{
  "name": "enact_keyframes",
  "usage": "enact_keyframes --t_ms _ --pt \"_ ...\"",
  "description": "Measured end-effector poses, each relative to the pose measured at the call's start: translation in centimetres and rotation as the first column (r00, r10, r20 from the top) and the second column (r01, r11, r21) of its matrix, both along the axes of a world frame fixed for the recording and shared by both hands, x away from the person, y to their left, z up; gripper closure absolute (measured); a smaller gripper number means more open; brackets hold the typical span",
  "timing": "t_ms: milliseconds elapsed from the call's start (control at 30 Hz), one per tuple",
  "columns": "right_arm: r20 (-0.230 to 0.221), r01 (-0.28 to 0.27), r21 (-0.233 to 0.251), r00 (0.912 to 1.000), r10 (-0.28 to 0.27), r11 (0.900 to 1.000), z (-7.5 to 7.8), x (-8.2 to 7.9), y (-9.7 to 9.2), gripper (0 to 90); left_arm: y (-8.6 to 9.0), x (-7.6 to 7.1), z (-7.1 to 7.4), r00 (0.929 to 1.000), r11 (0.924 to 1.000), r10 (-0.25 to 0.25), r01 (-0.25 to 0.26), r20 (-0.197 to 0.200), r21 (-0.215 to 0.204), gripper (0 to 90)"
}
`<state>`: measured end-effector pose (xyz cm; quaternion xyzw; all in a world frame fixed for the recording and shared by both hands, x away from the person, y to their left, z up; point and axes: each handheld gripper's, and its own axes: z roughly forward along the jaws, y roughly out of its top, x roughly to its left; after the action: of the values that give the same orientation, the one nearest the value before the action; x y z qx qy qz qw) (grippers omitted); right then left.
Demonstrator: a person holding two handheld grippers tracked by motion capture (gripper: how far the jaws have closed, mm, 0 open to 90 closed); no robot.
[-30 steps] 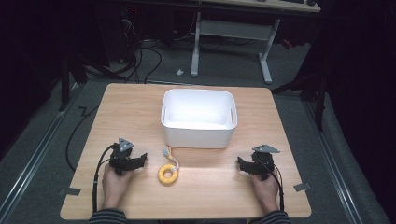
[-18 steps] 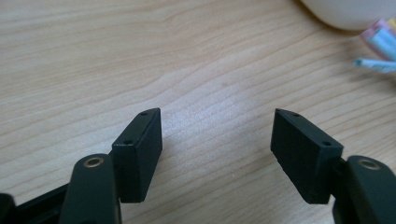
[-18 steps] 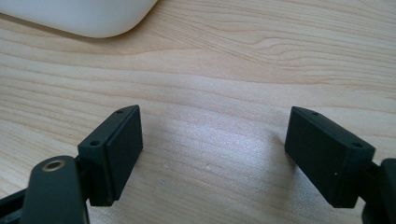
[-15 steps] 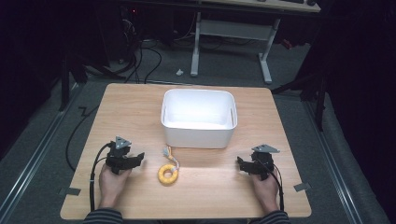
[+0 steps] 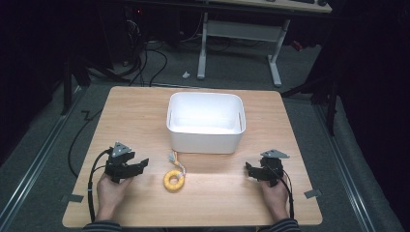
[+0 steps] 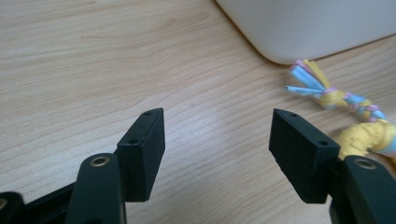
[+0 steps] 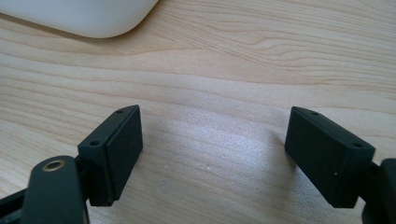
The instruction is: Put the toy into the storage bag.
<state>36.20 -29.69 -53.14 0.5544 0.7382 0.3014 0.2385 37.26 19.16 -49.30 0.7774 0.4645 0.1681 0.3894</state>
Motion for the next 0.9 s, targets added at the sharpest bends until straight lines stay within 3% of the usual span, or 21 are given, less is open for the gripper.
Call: enact_keyframes --t_ms 133,433,633,900 --pt "0.000 0.000 0.000 1.0000 0.000 1.0000 0.0 0.0 0.0 19.5 -0.5 -0.6 0.7 0.9997 0.9996 -0.024 0.024 0.004 0.017 36.5" --pt "0.000 0.000 0.000 1.0000 0.000 1.0000 0.0 0.0 0.0 19.5 -1.7 -1.4 1.5 0.9966 0.9965 -0.083 0.083 -0.002 0.015 38.2" --pt "-0.001 0.000 0.000 1.0000 0.000 1.0000 0.0 0.0 0.0 19.5 -3.4 -1.7 1.5 0.9899 0.9886 -0.138 0.139 -0.033 0.056 40.7" --pt "-0.001 0.000 0.000 1.0000 0.000 1.0000 0.0 0.0 0.0 19.5 -4.7 -1.9 1.5 0.9829 0.9802 -0.182 0.183 -0.030 0.075 40.1"
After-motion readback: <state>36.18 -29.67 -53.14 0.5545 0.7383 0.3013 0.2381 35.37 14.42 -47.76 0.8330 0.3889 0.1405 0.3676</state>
